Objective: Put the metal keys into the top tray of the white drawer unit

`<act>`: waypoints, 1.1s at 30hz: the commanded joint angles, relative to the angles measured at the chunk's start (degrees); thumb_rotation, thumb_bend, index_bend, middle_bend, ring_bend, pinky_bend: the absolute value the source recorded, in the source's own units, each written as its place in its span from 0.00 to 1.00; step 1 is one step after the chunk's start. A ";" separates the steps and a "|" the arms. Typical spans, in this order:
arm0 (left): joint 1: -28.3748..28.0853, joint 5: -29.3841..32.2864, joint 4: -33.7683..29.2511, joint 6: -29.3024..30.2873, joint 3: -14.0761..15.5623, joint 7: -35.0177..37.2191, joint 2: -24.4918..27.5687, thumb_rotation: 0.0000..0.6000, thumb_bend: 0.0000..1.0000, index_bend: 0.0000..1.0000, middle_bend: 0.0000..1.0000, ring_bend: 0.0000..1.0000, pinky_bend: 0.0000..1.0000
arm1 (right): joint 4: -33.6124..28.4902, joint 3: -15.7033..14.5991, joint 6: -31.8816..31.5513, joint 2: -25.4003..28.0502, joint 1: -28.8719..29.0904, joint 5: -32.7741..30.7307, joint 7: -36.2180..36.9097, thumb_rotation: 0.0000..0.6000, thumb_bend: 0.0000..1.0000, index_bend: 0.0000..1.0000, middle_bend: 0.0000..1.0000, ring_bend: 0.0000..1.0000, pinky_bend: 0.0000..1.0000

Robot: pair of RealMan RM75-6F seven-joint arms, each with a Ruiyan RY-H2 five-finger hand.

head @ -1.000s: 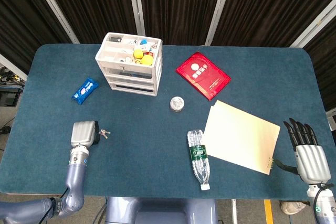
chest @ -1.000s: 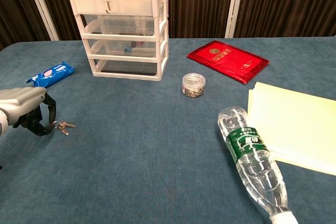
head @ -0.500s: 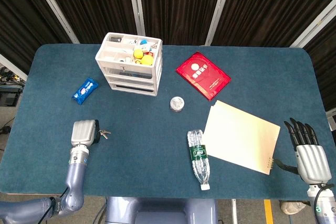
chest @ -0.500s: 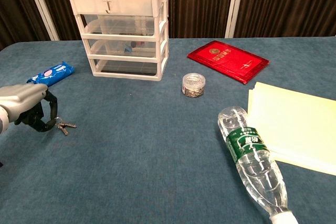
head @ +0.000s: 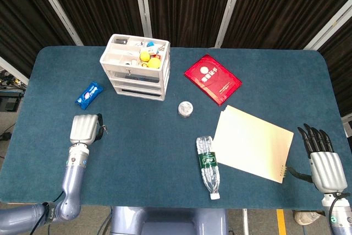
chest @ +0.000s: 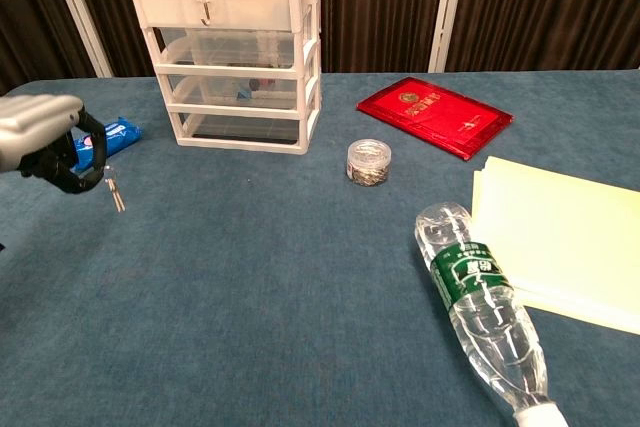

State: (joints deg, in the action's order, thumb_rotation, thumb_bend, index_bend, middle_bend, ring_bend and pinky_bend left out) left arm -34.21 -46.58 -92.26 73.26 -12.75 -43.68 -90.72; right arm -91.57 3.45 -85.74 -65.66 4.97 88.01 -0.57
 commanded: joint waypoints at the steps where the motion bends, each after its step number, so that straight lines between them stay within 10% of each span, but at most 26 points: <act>1: -0.46 -0.66 -1.02 0.14 -0.68 0.08 1.45 1.00 0.47 0.56 1.00 0.87 0.67 | -0.02 0.02 0.01 0.03 0.00 -0.05 -0.04 1.00 0.00 0.00 0.00 0.00 0.00; 33: -8.53 -5.11 -0.35 -3.94 -3.84 -2.44 8.31 1.00 0.46 0.57 1.00 0.86 0.67 | -0.17 -0.14 0.51 -0.12 0.08 -0.25 -0.51 1.00 0.00 0.00 0.00 0.00 0.00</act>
State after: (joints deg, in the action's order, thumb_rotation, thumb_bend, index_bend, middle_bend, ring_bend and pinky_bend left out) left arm -42.53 -51.62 -92.68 69.44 -16.42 -46.08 -82.38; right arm -91.74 3.31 -85.23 -65.77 5.04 87.76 -1.08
